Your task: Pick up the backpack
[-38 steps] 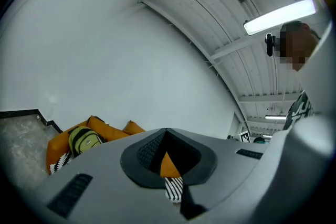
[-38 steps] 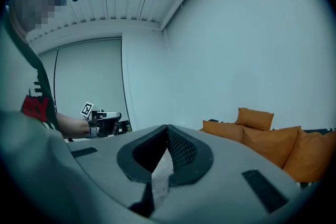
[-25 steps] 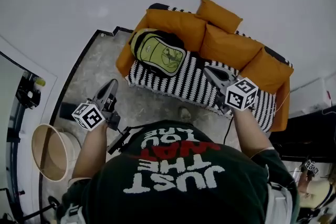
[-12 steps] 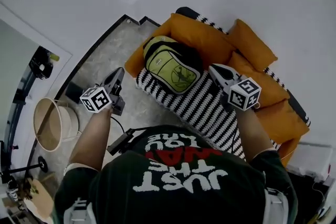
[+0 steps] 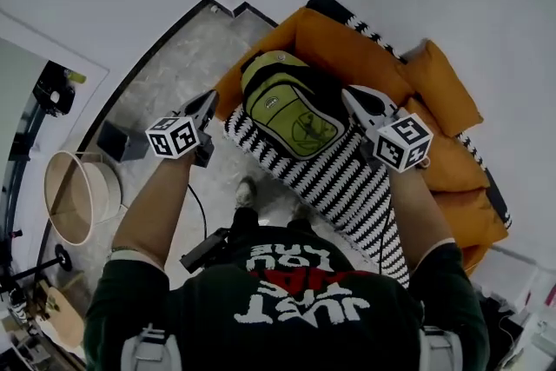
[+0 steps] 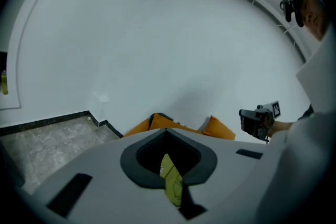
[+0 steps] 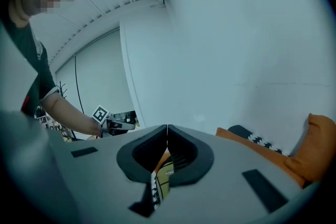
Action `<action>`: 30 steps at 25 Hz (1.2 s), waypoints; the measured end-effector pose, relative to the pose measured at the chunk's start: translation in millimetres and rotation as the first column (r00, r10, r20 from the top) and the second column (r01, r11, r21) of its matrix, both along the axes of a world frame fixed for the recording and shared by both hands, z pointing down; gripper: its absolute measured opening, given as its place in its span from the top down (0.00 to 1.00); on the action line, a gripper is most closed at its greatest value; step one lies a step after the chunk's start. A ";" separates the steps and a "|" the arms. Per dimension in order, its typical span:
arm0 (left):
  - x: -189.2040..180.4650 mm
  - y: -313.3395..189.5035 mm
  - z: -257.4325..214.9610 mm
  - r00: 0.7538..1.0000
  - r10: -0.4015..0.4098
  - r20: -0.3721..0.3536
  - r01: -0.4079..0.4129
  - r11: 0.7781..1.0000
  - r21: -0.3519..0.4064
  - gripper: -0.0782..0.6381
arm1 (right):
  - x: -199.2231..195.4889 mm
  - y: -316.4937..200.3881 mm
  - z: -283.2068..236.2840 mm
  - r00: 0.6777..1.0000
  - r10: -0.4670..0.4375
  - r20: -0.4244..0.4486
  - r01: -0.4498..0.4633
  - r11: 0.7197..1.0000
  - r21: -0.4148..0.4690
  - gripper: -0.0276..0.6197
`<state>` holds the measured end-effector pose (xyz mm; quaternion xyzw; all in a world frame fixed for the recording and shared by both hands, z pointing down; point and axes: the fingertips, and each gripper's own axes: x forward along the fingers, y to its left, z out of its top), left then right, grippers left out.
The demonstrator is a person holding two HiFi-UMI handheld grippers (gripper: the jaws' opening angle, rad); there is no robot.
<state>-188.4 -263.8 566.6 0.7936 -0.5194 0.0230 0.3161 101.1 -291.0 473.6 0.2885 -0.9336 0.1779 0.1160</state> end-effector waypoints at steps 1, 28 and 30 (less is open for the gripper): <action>-6.5 -11.6 12.8 1.000 0.006 0.017 -0.006 1.000 -0.009 0.89 | -7.3 -8.0 6.2 1.000 -0.001 -0.009 0.001 1.000 0.003 0.91; -10.6 -216.0 285.6 0.784 0.490 0.382 -0.363 0.860 -0.359 0.62 | -43.0 -83.6 179.8 0.999 0.031 0.022 -0.028 0.994 -0.101 0.91; -3.6 -217.3 290.4 0.768 0.521 0.374 -0.396 0.844 -0.362 0.61 | -44.7 -86.0 184.5 0.999 0.032 0.028 -0.029 0.994 -0.103 0.91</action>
